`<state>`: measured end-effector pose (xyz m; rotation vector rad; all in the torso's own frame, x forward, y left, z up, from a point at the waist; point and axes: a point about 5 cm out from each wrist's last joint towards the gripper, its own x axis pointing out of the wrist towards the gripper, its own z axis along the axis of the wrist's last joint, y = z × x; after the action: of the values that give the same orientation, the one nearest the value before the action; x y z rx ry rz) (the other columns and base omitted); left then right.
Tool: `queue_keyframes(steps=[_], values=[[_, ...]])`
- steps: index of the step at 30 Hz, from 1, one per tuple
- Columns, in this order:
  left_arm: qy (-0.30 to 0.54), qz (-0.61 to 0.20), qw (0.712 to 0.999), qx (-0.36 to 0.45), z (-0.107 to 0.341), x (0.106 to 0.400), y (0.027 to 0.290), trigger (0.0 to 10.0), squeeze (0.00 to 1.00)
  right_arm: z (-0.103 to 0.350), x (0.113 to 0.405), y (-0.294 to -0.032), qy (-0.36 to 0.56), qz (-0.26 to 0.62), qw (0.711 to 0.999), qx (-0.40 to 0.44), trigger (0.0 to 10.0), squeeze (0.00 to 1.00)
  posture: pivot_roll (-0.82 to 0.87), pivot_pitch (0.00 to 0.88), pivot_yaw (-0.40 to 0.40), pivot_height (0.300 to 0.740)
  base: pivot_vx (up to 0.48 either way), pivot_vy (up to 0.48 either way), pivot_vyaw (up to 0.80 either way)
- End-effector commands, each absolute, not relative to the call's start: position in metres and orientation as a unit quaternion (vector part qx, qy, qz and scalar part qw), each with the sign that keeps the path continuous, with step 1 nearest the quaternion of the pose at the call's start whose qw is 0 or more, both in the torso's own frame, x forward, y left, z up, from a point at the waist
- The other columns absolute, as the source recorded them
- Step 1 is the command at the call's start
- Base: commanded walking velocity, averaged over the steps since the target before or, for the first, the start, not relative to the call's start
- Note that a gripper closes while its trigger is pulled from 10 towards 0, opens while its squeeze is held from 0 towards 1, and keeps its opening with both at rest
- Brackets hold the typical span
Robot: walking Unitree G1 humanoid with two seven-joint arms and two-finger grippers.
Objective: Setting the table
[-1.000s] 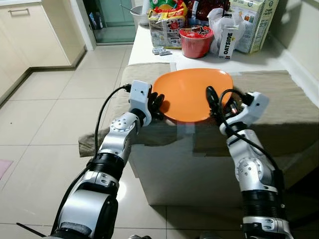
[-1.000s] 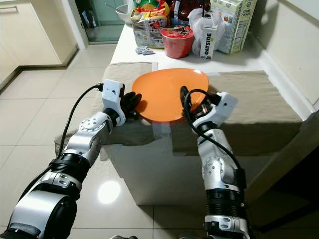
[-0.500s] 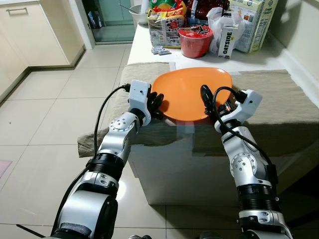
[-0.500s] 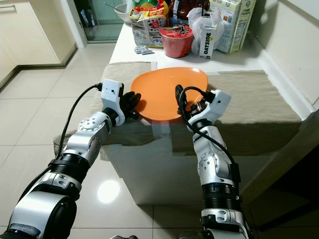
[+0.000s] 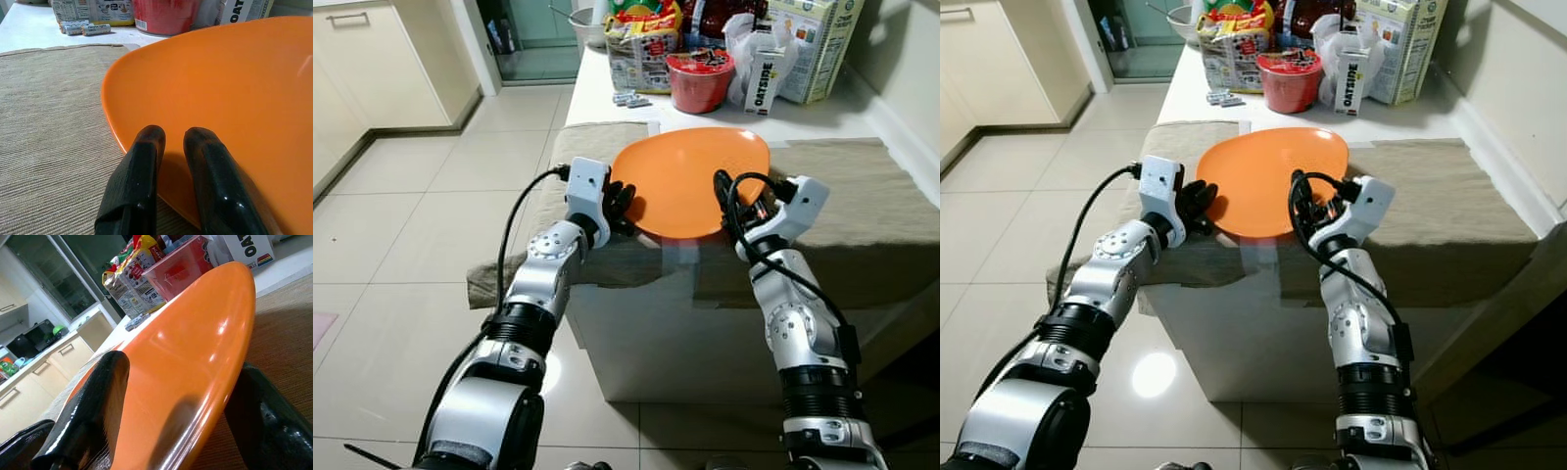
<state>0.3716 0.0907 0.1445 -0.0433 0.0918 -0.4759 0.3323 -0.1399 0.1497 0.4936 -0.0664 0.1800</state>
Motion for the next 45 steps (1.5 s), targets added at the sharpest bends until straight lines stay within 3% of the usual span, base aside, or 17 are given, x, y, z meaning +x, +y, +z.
queue_keyframes(steps=[1, 25, 34, 45], values=[[0.088, -0.231, 0.969, -0.019, 0.126, 0.367, 0.095, 10.0, 0.00, 0.130, 0.328, -0.139, 0.012, 0.079, 0.967, 0.240, 0.0, 0.00, -0.29, 0.052, 0.118, 0.740, 0.000, 0.000, 0.00], [0.020, -0.229, 0.973, -0.022, 0.157, 0.373, 0.093, 10.0, 0.00, 0.127, 0.325, -0.141, 0.018, 0.070, 0.970, 0.233, 0.0, 0.00, -0.29, 0.056, 0.123, 0.740, 0.000, 0.000, 0.00], [-0.065, -0.198, 0.978, -0.028, 0.201, 0.376, 0.114, 10.0, 0.00, 0.123, 0.324, -0.144, 0.020, 0.056, 0.973, 0.224, 0.0, 0.00, -0.29, 0.050, 0.131, 0.740, 0.000, 0.000, 0.00], [-0.047, -0.179, 0.982, -0.025, 0.188, 0.358, 0.133, 10.0, 0.00, 0.136, 0.329, -0.131, -0.001, 0.074, 0.970, 0.232, 0.0, 0.00, -0.28, 0.036, 0.142, 0.740, 0.000, 0.000, 0.00]])
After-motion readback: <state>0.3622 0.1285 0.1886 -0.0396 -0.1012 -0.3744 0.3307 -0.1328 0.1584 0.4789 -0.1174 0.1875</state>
